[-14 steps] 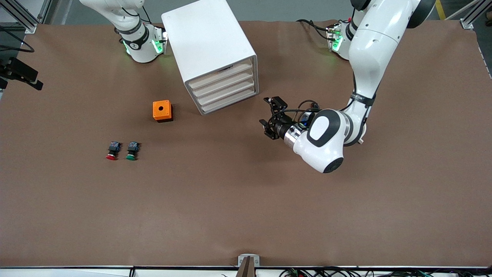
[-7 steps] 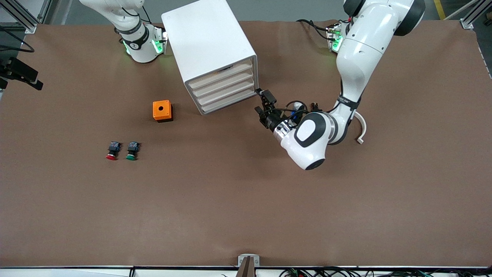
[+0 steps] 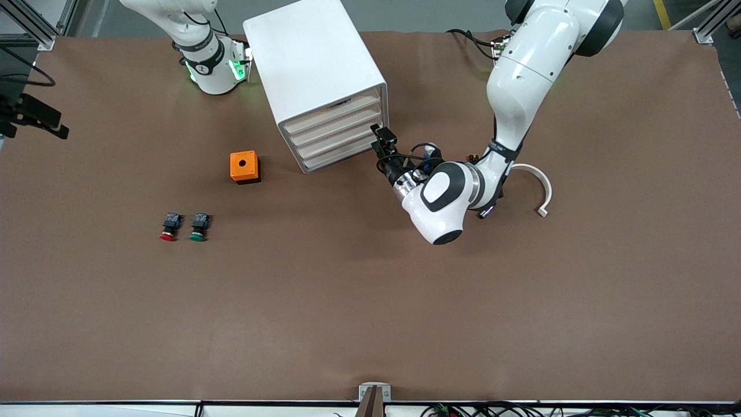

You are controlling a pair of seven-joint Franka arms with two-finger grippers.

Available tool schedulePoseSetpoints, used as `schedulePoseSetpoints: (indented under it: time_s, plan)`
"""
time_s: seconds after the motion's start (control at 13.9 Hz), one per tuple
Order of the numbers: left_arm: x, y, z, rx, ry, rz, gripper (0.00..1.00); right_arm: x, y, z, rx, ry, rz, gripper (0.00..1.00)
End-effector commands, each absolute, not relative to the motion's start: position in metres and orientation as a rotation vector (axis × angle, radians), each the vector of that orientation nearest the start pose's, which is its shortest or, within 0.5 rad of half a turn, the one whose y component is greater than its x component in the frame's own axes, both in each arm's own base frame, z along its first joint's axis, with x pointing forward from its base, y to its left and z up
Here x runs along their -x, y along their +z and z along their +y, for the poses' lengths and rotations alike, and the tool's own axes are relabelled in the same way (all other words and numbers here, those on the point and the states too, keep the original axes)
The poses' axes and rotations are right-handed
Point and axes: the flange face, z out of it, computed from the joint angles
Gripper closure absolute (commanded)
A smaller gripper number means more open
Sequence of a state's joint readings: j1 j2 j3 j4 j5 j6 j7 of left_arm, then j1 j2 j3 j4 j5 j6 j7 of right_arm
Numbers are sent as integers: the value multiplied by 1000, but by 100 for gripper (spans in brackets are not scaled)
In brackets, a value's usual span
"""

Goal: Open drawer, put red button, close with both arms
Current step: 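Reach the left gripper to the cabinet's drawer handle and grasp it, then pull the drawer open with the left gripper while the right gripper approaches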

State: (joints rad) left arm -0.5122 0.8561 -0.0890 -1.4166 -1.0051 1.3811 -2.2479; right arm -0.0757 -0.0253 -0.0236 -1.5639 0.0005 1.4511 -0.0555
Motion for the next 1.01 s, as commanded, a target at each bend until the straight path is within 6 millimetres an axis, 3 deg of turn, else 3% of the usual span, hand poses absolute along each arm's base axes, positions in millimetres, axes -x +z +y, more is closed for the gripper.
schedulePoseSetpoints:
  time_s: [0.0, 0.14, 0.29, 0.65, 0.93]
  plan:
    - [-478, 198, -452, 1123, 1470, -1702, 57, -549, 610, -71, 3131, 185, 70, 0]
    - [-471, 196, -459, 1121, 1470, -1688, 57, -563, 590, -78, 3148, 205, 81, 0]
    - [-459, 194, -468, 1130, 1455, -1666, 57, -582, 561, -103, 3149, 186, 135, 0]
    - [-422, 184, -489, 1138, 1408, -1587, 57, -595, 516, -146, 3135, 235, 223, 0]
    - [-407, 179, -497, 1144, 1390, -1547, 74, -606, 477, -148, 3133, 269, 228, 0]
